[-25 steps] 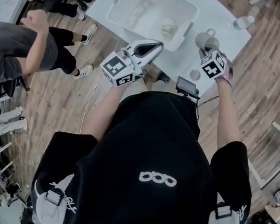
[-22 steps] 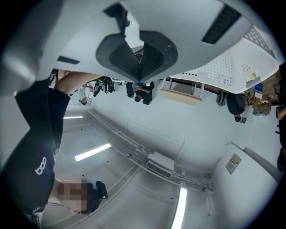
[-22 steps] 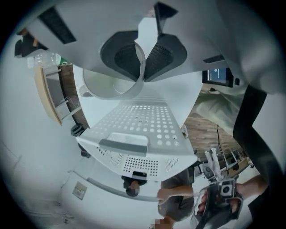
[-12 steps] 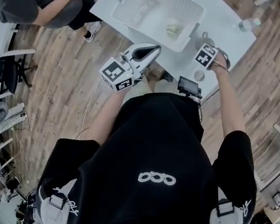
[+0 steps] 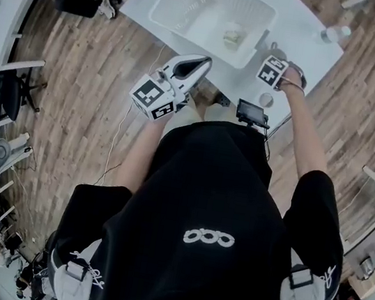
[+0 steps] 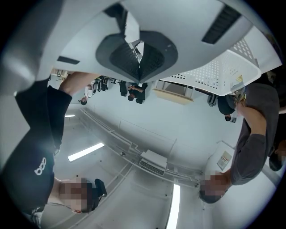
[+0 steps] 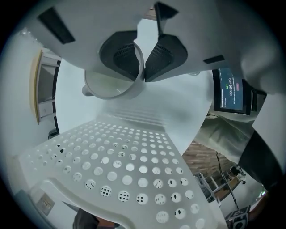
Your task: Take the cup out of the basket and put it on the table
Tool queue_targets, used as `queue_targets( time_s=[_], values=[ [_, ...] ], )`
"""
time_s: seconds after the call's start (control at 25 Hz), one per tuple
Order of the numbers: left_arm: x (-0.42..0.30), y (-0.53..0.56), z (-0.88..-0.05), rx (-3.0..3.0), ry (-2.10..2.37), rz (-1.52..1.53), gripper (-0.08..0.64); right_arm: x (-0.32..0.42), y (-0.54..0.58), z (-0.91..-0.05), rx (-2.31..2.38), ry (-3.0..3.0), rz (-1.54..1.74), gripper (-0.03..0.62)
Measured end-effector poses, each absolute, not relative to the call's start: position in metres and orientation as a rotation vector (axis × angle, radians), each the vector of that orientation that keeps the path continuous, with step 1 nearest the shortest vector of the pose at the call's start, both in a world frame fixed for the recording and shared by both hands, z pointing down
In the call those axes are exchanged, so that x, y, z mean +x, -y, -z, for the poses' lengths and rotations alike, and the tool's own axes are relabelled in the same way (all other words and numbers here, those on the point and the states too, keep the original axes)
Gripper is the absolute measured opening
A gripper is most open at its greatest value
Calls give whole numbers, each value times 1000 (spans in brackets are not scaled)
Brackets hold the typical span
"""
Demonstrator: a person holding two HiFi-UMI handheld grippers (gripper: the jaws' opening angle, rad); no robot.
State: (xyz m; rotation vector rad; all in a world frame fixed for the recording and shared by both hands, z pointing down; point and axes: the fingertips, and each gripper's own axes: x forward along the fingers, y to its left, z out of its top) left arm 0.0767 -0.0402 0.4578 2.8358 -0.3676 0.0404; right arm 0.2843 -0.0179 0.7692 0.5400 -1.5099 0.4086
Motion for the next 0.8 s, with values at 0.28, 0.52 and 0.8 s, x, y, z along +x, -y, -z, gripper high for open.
queue_targets(
  time_s=[0.28, 0.52, 0.8],
  values=[
    [71, 45, -459, 2834, 398, -38, 9, 284, 19, -765, 540, 1493, -355, 48],
    [68, 49, -465, 2814, 416, -41, 9, 282, 18, -742, 598, 1528, -336, 48],
    [66, 56, -459, 2799, 379, -36, 9, 282, 15, -678, 847, 1606, -304, 48]
  ],
)
